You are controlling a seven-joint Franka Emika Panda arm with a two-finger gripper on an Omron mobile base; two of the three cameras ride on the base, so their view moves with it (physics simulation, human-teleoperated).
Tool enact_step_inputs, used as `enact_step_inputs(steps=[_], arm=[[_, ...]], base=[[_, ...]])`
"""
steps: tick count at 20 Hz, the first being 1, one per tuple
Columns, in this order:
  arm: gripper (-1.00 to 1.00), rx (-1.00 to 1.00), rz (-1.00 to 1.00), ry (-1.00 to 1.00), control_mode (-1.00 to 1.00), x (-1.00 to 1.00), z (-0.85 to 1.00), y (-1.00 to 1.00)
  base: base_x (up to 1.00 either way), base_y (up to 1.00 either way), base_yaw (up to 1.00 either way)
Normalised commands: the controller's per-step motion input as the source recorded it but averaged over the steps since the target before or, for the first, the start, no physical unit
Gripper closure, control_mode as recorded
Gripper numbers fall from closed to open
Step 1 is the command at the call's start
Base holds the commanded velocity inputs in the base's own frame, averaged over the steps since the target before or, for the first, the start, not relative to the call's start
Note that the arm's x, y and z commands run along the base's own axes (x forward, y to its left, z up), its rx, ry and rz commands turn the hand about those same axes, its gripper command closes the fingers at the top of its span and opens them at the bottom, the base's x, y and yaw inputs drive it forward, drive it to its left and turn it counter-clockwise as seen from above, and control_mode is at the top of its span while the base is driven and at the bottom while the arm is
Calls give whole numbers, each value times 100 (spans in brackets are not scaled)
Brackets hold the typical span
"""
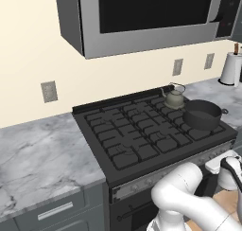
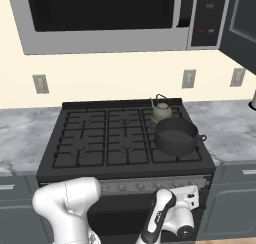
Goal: Pick the kettle from the cabinet and place it on a stove burner. Then pick the pot from the counter and place it on another stove burner. Finally, turn both burners on.
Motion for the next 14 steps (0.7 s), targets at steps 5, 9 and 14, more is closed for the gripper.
enact_step_inputs(steps=[5, 9, 14], arm=[[100, -15, 3, 0, -100, 0, 1, 0], [100, -17, 4, 0, -100, -1, 6, 0], [100, -18, 4, 0, -100, 0, 6, 0]], base=[[0, 0, 0], [0, 0, 0], [0, 0, 0]])
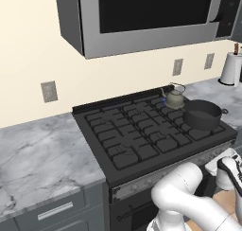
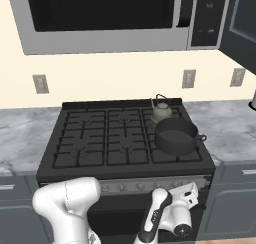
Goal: Pick the kettle from the cabinet and place it on a stove burner. Then pick the pot from the counter and place it on another stove burner. Finally, turn both burners on.
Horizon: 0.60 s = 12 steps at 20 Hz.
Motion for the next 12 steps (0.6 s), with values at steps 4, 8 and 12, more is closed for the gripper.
enact_step_inputs(steps=[4, 8, 12], arm=[[100, -19, 5, 0, -100, 0, 7, 0], [100, -18, 6, 0, -100, 0, 4, -1], [100, -17, 5, 0, -100, 0, 0, 0]], base=[[0, 0, 0], [0, 0, 0], [0, 0, 0]])
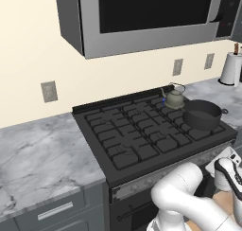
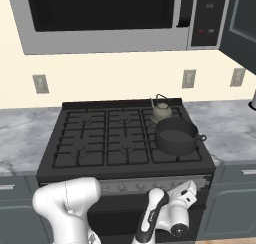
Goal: Pick the kettle from the cabinet and place it on a stove burner. Then pick the pot from the counter and place it on another stove burner. Finally, turn both burners on.
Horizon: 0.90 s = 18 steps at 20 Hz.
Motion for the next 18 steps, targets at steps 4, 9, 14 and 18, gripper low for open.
enact_step_inputs(steps=[4, 9, 14, 18], arm=[[100, -6, 0, 2, -100, 0, -1, 3], [-100, 0, 0, 2, -100, 0, -2, 2], [-100, 1, 0, -1, -100, -16, 0, -7], [-100, 1, 0, -3, -100, -20, 0, -18]], base=[[0, 0, 0], [0, 0, 0], [0, 0, 0], [0, 0, 0]])
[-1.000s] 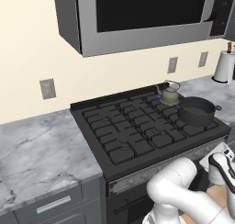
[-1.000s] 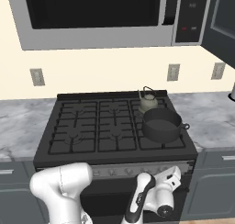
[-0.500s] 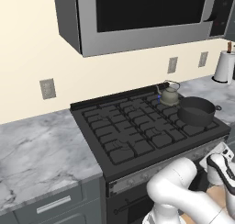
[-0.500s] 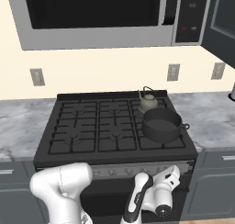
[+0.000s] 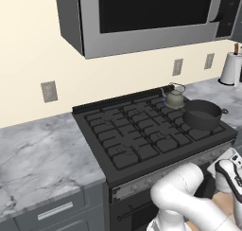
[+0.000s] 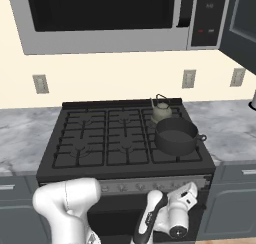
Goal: Pick the kettle from the cabinet and place it on a stove burner. Then pick the pot from the counter and place it on another stove burner. Finally, turn both burners on.
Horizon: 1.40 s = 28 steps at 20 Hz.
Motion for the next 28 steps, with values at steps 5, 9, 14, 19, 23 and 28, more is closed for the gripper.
enact_step_inputs(steps=[5, 9, 14, 19, 23, 28], arm=[[-100, 0, 0, -6, -100, -25, 0, -20], [-100, 1, 0, -10, -100, -41, 1, -20], [-100, 0, 0, -9, -100, -36, 2, -14], [-100, 0, 0, -6, -100, -16, 1, -14], [-100, 0, 0, 0, -100, 4, 0, -13], [-100, 0, 0, 0, -100, 13, 0, -9]], base=[[0, 0, 0], [0, 0, 0], [0, 0, 0], [0, 0, 0], [0, 0, 0], [0, 0, 0]])
